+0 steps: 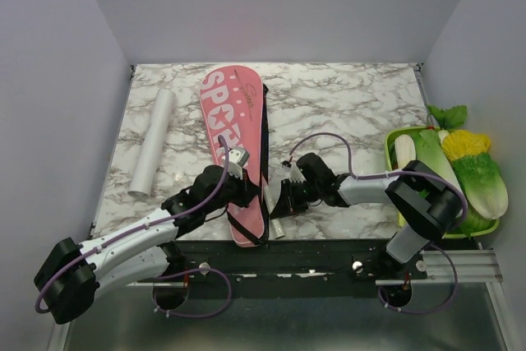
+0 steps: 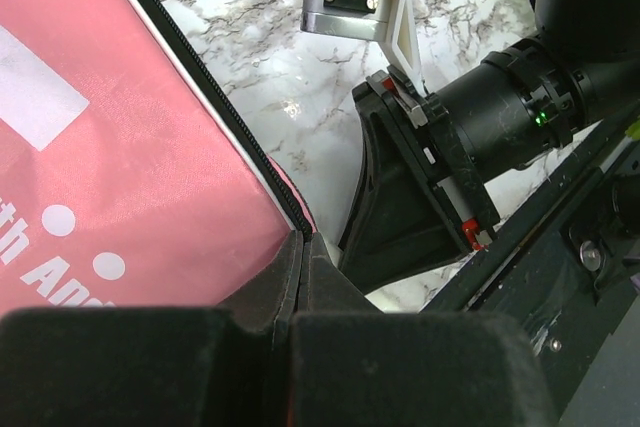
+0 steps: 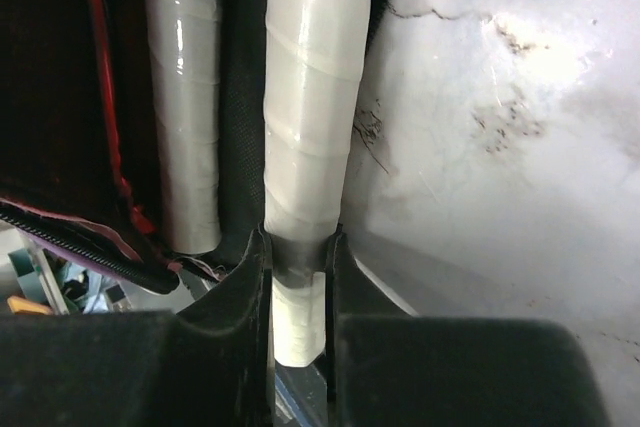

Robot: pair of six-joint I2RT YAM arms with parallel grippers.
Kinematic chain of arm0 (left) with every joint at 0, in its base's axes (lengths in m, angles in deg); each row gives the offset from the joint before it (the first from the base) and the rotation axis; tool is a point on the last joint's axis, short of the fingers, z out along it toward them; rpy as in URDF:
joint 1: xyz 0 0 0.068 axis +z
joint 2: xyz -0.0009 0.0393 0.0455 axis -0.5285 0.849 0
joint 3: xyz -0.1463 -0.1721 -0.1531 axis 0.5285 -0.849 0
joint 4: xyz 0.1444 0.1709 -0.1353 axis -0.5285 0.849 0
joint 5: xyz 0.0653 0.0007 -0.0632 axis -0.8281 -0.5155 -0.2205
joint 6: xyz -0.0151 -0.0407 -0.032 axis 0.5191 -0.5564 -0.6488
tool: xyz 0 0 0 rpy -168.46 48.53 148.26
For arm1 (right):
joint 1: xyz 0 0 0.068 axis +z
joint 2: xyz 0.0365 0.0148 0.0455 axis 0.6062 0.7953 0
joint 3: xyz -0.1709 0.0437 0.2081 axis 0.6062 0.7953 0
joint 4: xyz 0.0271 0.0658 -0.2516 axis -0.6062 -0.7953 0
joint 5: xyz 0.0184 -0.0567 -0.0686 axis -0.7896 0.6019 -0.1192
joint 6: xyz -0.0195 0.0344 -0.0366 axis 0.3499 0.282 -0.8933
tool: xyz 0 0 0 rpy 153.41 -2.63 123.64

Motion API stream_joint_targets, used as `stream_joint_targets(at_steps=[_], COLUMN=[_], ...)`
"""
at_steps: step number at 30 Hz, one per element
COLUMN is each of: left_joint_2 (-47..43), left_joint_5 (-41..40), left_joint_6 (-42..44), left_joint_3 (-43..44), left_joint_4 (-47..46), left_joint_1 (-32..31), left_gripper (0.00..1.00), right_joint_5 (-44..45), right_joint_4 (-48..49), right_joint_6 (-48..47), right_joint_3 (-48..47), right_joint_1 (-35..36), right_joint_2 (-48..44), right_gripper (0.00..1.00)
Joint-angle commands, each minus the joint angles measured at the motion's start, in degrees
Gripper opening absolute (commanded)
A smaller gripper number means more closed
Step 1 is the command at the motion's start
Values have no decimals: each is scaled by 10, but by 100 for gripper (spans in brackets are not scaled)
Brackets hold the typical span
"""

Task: Pack up the badminton gear

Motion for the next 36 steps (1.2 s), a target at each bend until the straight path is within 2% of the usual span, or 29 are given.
stream_joint_targets(at_steps=[1,2,5,15,20,25,28,31,32,36], left_joint_2=[-15,-14,-6,5,15,22,19,13,11,-3], left_joint_5=[18,20,30,68,98,116,116,110,108,79], left_joint_6=[5,6,2,-6,-17,-34,-35,-34,-35,-38], left_joint_3=[-8,-8,-12,-18,-17,-32,-38,-41,-43,-48], left_joint_4=[-26,-27,-34,-59,-74,-105,-109,-104,-103,-82], left_joint_1=[1,0,0,1,1,0,1,1,1,1], left_gripper=[0,0,0,0,0,0,0,0,0,0], right_joint_5=[11,10,9,17,17,16,19,25,28,60], right_joint_4=[38,41,54,107,190,257,244,215,205,136], right_joint_6=[20,26,43,93,121,148,140,124,120,82], right_joint_3=[-11,-13,-26,-89,-110,-113,-114,-110,-108,-106], right_joint_1=[5,5,6,28,44,52,55,56,55,55], right_joint_2=[12,12,5,32,102,126,118,100,95,63], right_gripper=[10,5,1,1,1,1,1,20,31,43])
